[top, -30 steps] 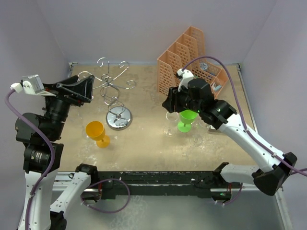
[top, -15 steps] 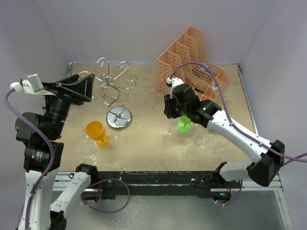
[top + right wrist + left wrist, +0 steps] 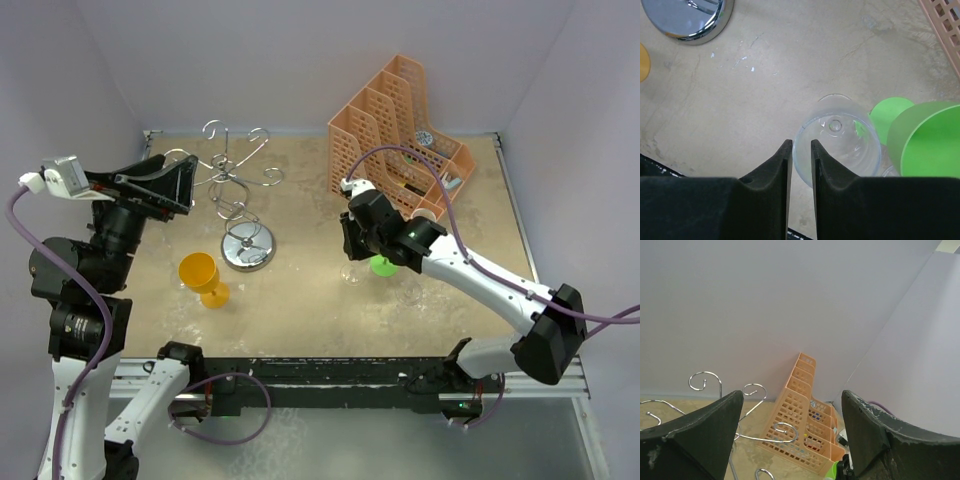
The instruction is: Place the wine glass upside down on the wine glass rack
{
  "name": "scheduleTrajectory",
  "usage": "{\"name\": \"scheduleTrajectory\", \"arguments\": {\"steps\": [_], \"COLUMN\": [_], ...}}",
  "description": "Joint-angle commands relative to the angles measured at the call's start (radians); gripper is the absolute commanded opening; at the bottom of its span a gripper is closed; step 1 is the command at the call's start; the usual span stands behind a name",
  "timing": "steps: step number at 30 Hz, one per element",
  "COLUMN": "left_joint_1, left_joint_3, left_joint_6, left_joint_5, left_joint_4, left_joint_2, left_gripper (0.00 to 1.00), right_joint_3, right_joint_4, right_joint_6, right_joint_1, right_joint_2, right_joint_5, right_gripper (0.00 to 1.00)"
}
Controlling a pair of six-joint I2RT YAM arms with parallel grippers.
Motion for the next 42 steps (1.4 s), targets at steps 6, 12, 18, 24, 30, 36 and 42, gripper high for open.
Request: {"name": "scheduleTrajectory", "arguments": {"steps": [6, 12, 18, 24, 30, 36, 42], "left_joint_1": [0.007, 0.007, 0.007, 0.007, 0.007, -0.011, -0.108], "left_joint_3": [0.052, 0.064, 0.074, 0.092, 0.059, 0.018, -0.052], "left_joint_6": [-0.024, -0.022, -0.070, -0.227, -0.482, -0.664, -0.773], "left_joint_5": [0.079, 0.092, 0.114, 0.214, 0.369, 0.455, 0.394], "left_joint_4": [0.036, 0.020, 0.022, 0.076, 0.297, 0.514, 0.662], "left_joint_2": [0.024, 0.030, 0.052, 0.116, 0.208, 0.285, 0.345], "left_gripper": [0.76, 0.76, 0.76, 0.76, 0.74, 0.68, 0.67], "right_joint_3": [-0.032, -0.071, -0.141, -0.232, -0.266, -0.320, -0.318], "right_joint_4": [0.111, 0.223, 0.407, 0.658, 0.856, 1.011, 1.123], "right_joint_6": [0.038, 0.052, 0.108, 0.163, 0.201, 0.276, 0.302], "right_joint_1": [0.003, 0.004, 0.003, 0.003, 0.003, 0.004, 0.004], "right_joint_2": [-0.004, -0.096, -0.259, -0.412, -0.504, -0.594, -0.622], "right_joint_5": [0.001, -0.004, 0.026, 0.019, 0.063, 0.176, 0.237], "right_gripper": [0.11, 0.01, 0.00, 0.00, 0.00, 0.00, 0.00]}}
